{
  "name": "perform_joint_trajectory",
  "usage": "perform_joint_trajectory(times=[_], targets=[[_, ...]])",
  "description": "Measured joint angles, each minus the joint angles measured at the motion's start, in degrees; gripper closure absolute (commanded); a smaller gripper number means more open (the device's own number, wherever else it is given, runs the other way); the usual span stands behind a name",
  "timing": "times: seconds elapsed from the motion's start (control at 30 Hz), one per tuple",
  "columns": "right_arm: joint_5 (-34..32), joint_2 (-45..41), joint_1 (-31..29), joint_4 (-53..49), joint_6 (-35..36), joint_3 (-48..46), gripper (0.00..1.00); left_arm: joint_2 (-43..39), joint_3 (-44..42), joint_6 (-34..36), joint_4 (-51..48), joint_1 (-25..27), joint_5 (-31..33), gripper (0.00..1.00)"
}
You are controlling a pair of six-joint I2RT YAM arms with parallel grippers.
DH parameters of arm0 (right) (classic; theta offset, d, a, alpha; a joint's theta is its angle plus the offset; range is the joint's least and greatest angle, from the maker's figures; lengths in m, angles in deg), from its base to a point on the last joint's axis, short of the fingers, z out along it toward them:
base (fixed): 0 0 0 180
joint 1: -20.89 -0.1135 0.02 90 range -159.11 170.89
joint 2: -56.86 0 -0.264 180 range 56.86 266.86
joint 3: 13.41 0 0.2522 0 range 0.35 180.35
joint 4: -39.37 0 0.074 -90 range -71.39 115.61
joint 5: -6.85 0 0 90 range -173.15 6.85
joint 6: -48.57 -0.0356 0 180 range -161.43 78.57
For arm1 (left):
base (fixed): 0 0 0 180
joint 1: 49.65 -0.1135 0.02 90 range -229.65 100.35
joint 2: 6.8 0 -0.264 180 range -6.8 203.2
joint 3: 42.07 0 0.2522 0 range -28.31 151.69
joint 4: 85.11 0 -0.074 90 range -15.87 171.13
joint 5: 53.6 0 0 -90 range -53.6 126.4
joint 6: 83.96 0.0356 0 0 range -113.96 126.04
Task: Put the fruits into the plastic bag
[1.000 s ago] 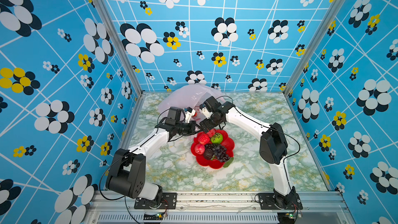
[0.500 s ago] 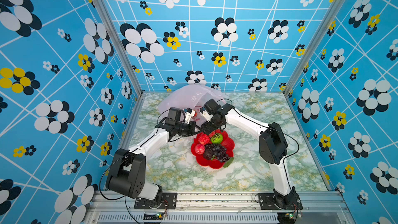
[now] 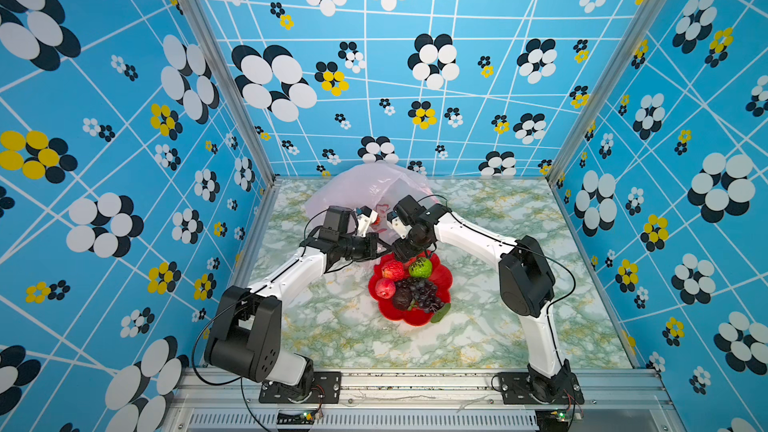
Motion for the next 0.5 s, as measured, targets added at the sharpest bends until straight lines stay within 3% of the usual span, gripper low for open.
perform_joint_trajectory(times=[0.5], targets=[[-1.0, -9.2, 0.0, 2.9, -2.5, -7.5, 0.41, 0.0, 0.0, 0.0, 0.0, 0.0, 0.0, 1.0]])
